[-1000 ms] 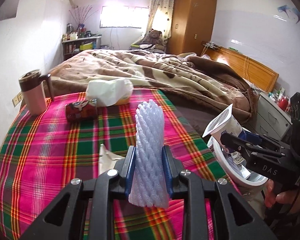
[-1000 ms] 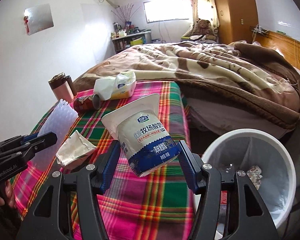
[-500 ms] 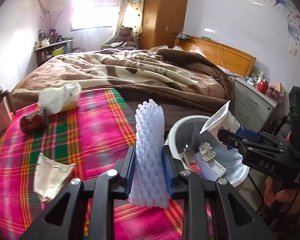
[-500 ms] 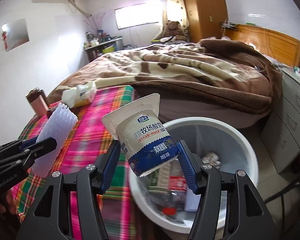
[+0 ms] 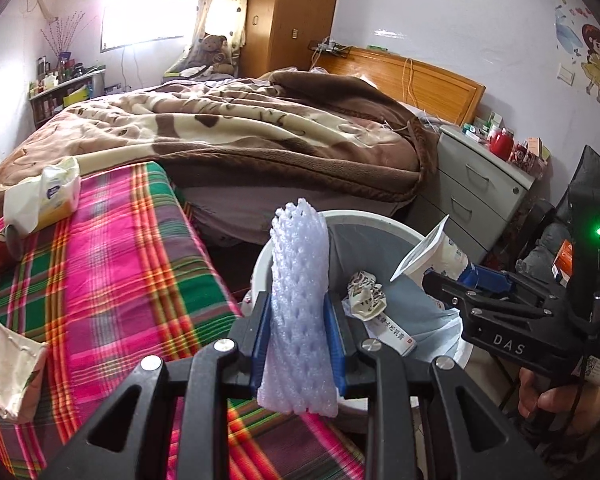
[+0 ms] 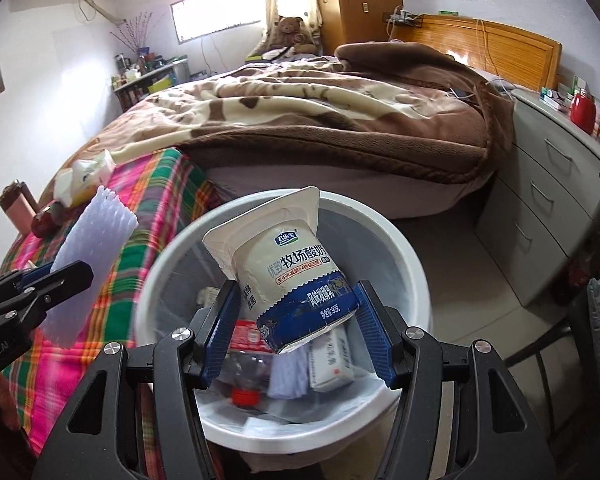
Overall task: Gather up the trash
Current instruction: 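Open both grippers over the wastebasket to drop the cup and sleeve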
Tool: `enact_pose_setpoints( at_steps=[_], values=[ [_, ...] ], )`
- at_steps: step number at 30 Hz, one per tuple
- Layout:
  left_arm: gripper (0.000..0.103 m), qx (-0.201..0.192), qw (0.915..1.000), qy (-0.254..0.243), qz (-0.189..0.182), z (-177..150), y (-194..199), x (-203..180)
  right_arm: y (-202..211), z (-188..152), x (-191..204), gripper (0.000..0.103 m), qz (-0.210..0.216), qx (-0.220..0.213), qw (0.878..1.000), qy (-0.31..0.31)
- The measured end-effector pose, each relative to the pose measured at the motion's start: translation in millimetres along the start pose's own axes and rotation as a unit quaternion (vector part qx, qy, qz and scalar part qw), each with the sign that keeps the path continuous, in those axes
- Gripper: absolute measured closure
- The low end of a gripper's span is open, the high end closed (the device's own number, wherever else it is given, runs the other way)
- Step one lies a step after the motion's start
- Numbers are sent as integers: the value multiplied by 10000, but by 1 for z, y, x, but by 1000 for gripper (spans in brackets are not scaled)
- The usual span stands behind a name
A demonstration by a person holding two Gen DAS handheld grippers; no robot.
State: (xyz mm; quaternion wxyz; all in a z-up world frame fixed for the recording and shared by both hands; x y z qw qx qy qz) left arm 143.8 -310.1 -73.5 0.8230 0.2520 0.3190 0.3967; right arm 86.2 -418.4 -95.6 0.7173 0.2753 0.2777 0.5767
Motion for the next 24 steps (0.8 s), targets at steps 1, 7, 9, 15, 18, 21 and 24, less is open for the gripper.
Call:
enact_pose_setpoints(
  at_steps=[1, 7, 9, 15, 18, 21, 24],
  values=[
    [75, 19, 10000, 3, -28, -1, -2, -3, -3, -2, -3, 43, -8, 53, 10000, -17],
    [56, 192, 9998, 35, -56, -5, -14, -8, -9, -13, -16, 43, -125, 269, 9995, -99],
    [41, 220, 9997, 77, -82, -6, -15, -8, -10, -17, -17, 43, -145, 327, 9993, -109],
    [37, 193, 9997, 155, -74, -6, -12, -2, -10, -20, -18, 37, -140, 389, 9991, -133],
    [36, 160, 9996, 238, -55, -5, -8, 6, -8, -19, -16, 37, -157, 354, 9992, -105],
    [35, 100, 9994, 331, -16, -3, 0, 16, -8, -17, -15, 36, -163, 335, 9993, -98],
    [34, 30, 9990, 440, 40, 0, 7, 29, -6, -14, -10, 36, -145, 286, 9995, -72]
  ],
)
Point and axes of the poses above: each gripper's, at about its wrist camera, not at the fingertips, and y roughly against the way its jaws point, x to its left, z to its top, the point moved 9 cm from there along -y, roughly the way its jaws point, and after that the axes turned 15 degrees about y, right-handed, at the moved point
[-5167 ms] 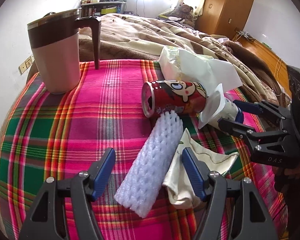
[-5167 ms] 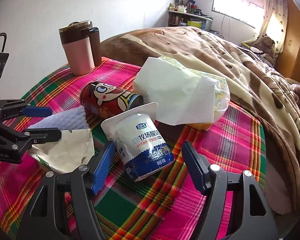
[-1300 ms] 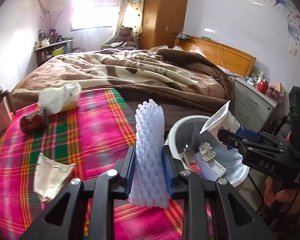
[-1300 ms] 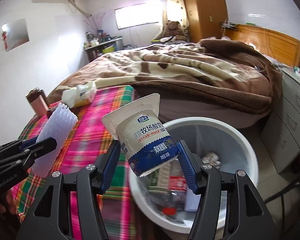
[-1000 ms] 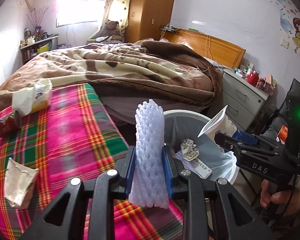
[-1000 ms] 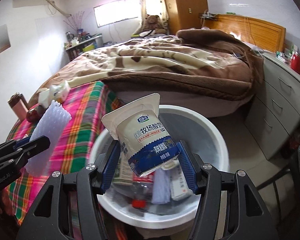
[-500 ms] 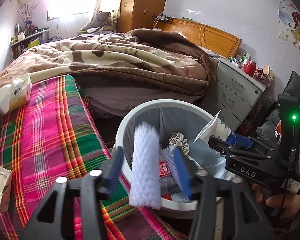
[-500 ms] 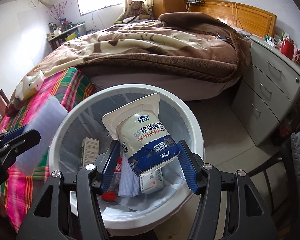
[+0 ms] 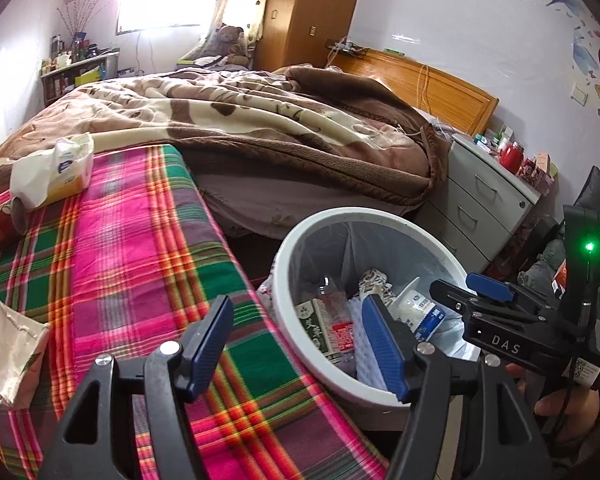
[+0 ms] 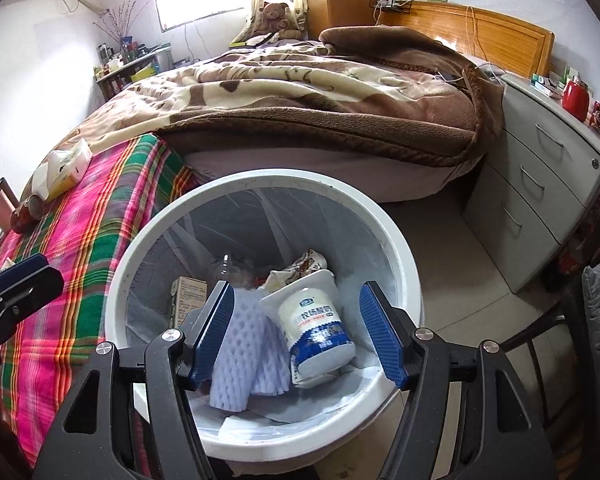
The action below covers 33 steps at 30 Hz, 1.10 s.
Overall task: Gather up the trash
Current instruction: 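Open both grippers over the wastebasket to drop the cup and sleeve, then withdraw both open grippers from the wastebasket toward the bed, then lower the right gripper onto the crumpled white paper bag and close it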
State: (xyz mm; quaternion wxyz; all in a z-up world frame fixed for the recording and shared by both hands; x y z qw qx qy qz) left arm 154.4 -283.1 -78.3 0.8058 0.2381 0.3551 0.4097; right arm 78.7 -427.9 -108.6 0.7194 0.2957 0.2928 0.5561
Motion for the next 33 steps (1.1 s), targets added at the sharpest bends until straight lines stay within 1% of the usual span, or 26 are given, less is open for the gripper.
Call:
enact_pose_setpoints(
  at_steps=[6, 14, 24, 30, 33],
  values=[
    [34, -238, 9993, 236, 143, 7, 23, 31, 4, 10, 21, 36, 167, -177, 9996, 149],
    [32, -494, 9959, 592, 472, 12, 53, 86, 7, 29, 68, 36, 531, -448, 9965, 463],
    [32, -704, 9885, 1034, 854, 8, 85, 154, 1, 38, 141, 36, 1088, -426, 9891, 896],
    [31, -867, 9826, 1223, 1092, 8, 108, 195, -1, 38, 181, 36, 1379, -316, 9842, 1070],
    [31, -942, 9788, 1326, 1243, 9, 120, 216, -4, 38, 205, 36, 1616, -225, 9806, 1085]
  ],
)
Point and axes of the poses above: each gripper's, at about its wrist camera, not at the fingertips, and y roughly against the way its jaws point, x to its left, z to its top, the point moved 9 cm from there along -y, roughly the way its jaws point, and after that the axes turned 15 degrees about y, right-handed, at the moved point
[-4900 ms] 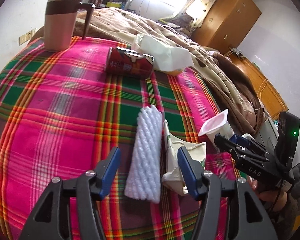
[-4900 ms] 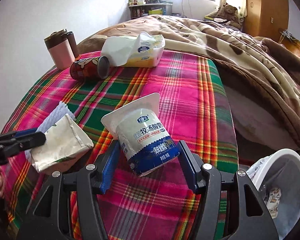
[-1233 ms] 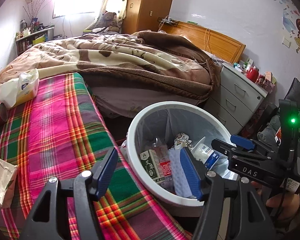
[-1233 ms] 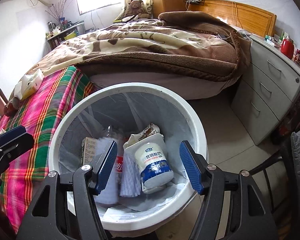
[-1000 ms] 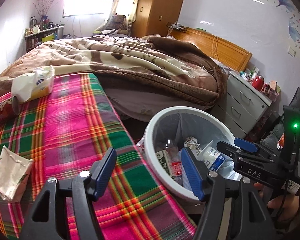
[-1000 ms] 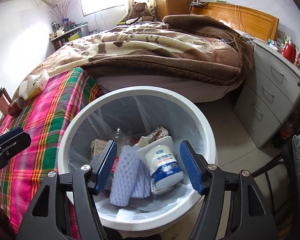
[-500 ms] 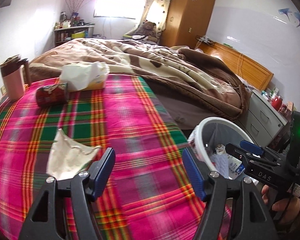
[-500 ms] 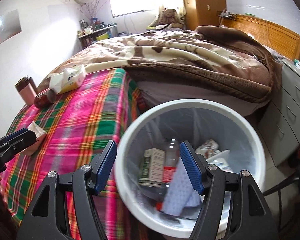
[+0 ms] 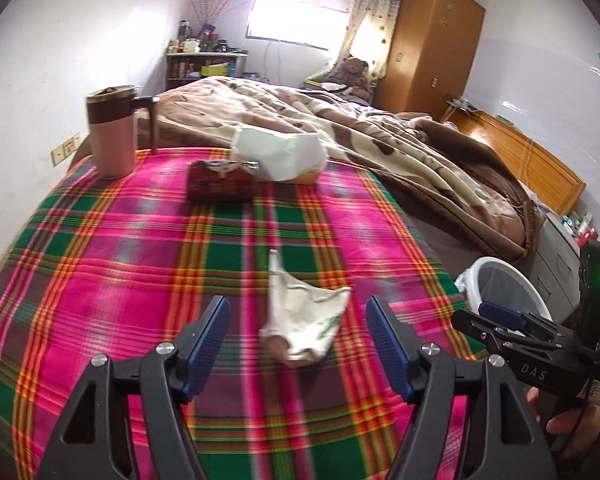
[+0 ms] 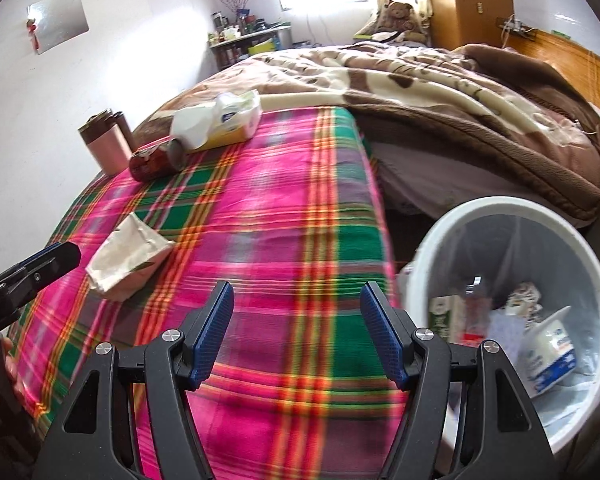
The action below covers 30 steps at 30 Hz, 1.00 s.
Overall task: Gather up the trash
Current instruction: 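Lower the right gripper onto the crumpled white paper bag and close it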
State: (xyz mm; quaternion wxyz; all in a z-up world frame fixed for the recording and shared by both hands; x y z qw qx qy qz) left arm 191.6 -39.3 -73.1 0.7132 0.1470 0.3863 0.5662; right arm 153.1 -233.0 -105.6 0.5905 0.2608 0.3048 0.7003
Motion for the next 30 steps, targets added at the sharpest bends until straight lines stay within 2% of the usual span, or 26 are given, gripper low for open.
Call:
enact_pose_setpoints(
  at_steps=[5, 11, 19, 21, 22, 25, 28, 30],
  values=[
    [29, -6, 9999, 55, 139, 9, 2, 28, -15, 8, 33, 36, 439, 63, 9990, -83],
    [29, -18, 9997, 125, 196, 22, -2, 50, -33, 16, 65, 36, 683, 210, 9974, -23],
    [28, 92, 9998, 155, 97, 46, -22, 63, -55, 27, 95, 36, 1199, 373, 9915, -347],
    [28, 146, 9998, 144, 33, 53, -30, 63, -58, 30, 100, 49, 1243, 411, 9907, -365],
    [28, 181, 9997, 137, 18, 55, -34, 64, -60, 31, 102, 60, 1248, 438, 9906, -359],
    [28, 233, 9996, 145, -43, 65, -45, 65, -67, 33, 107, 71, 1297, 522, 9895, -376],
    [28, 303, 9995, 99, 10, 74, -57, 68, -71, 35, 109, 91, 1346, 569, 9887, -335],
    [28, 327, 9994, 57, 5, 80, -65, 68, -73, 36, 109, 93, 1364, 565, 9886, -291]
  ],
)
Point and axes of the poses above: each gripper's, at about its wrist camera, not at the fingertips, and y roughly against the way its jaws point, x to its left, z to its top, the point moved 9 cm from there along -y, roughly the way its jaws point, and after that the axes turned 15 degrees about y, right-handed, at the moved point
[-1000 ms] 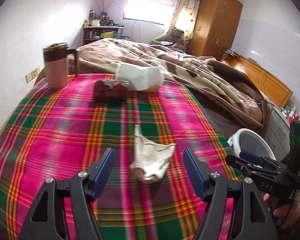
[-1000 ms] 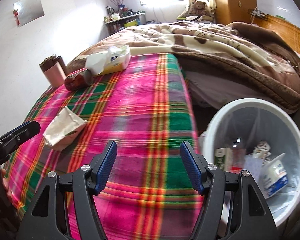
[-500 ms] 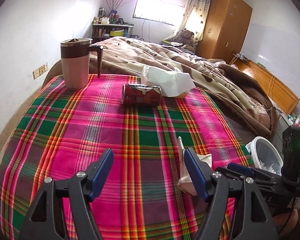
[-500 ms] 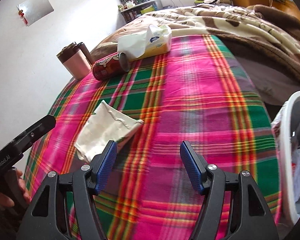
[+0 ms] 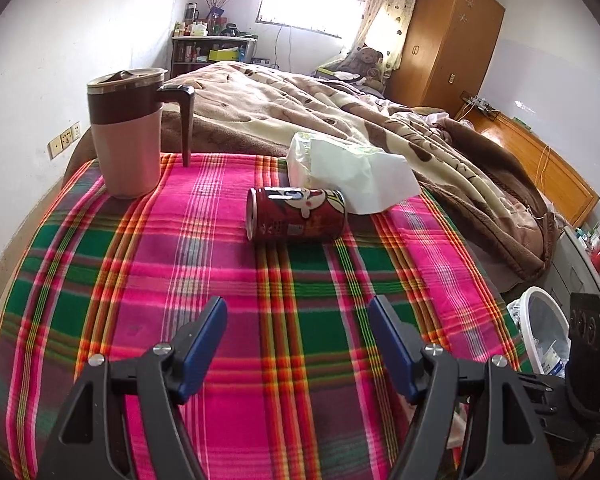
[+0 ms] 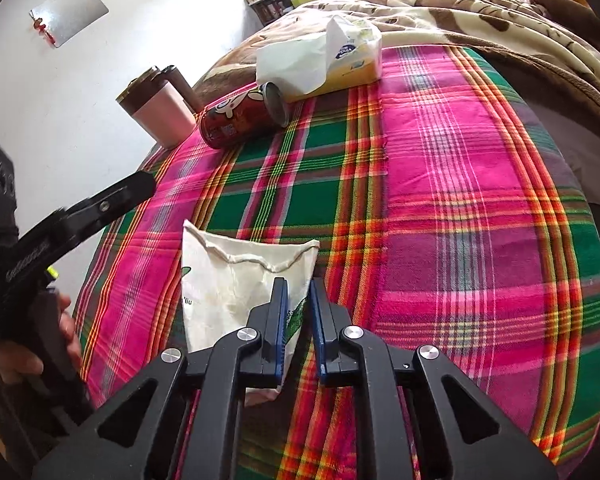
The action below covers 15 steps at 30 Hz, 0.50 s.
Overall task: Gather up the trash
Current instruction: 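Lower the right gripper onto the crumpled white paper bag and close it, then grasp the red cartoon-printed can with the left gripper while the right gripper holds the paper bag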
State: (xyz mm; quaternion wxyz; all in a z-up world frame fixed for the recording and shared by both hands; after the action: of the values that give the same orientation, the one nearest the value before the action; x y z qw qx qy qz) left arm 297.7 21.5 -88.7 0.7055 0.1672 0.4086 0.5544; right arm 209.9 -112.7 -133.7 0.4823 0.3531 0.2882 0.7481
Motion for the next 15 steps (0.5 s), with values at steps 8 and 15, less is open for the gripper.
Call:
enact_pose_setpoints(
  at_steps=[8, 15],
  values=[
    [28, -13, 9992, -389, 61, 35, -29, -6, 7, 14, -17, 97, -328, -63, 9992, 203],
    [28, 65, 9966, -825, -62, 54, -55, -21, 19, 22, -52, 97, -1009, -150, 9944, 285]
  ],
)
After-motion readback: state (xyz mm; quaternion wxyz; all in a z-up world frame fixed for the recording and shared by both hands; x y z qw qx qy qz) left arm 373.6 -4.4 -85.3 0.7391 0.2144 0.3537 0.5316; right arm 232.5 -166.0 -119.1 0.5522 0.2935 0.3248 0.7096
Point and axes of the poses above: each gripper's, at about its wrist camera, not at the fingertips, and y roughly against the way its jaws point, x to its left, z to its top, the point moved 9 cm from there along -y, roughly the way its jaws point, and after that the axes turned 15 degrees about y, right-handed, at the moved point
